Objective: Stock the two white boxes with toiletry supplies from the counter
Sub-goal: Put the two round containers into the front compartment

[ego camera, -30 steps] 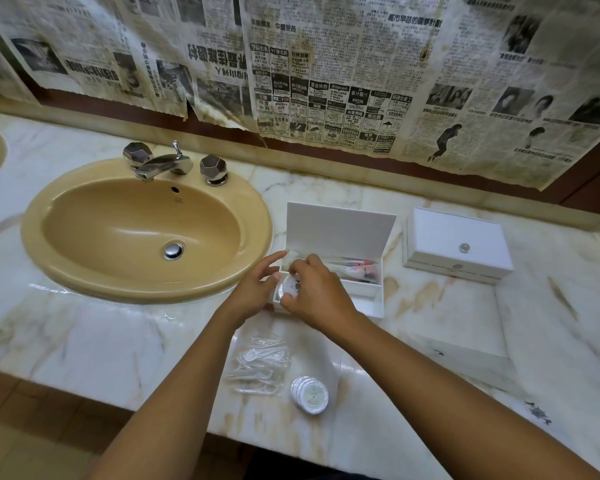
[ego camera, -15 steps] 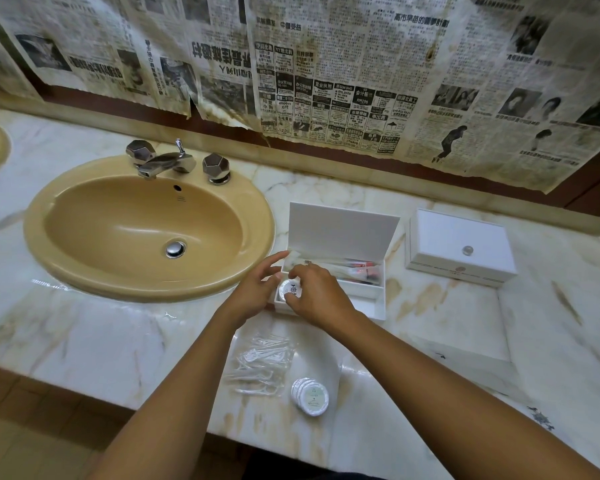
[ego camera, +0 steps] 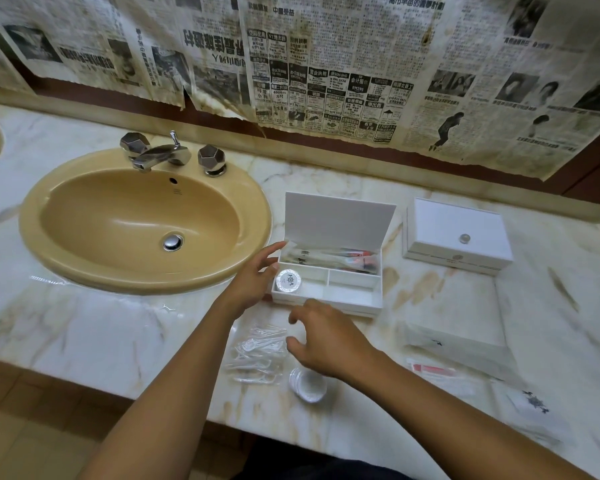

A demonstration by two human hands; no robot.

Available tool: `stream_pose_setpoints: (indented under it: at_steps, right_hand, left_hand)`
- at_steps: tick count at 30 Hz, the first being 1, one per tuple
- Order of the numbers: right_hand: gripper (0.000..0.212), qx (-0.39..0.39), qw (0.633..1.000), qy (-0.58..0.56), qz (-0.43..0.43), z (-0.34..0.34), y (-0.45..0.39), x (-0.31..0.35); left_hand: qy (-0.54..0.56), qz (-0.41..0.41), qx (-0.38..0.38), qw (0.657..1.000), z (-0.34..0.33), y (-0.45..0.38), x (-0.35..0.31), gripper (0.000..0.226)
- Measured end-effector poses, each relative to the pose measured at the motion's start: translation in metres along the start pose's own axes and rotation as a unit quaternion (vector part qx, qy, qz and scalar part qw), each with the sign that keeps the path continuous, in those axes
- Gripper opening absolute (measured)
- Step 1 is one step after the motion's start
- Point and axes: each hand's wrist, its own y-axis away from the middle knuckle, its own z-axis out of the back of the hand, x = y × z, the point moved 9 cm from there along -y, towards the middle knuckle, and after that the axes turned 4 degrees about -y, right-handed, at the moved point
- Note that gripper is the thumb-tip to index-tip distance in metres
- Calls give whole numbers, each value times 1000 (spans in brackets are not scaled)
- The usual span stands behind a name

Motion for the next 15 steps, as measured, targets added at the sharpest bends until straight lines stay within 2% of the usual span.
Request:
stream_pose_setpoints:
  at_steps: [5, 10, 12, 15]
  right_hand:
    - [53, 80, 996, 36, -16, -36, 19, -9]
    - [68, 122, 990, 72, -19, -58, 30, -10]
    - [65, 136, 986, 95, -15, -64, 34, -8]
    - [46, 140, 983, 120, -10, -73, 36, -5]
  left_hand:
    - [-11, 6, -6, 1000, 0, 0, 0, 43]
    - [-2, 5, -9, 1000, -1, 1, -2, 42]
    - [0, 3, -10, 1000, -1, 2, -3, 42]
    - [-1, 3, -7, 1000, -1, 2, -3, 42]
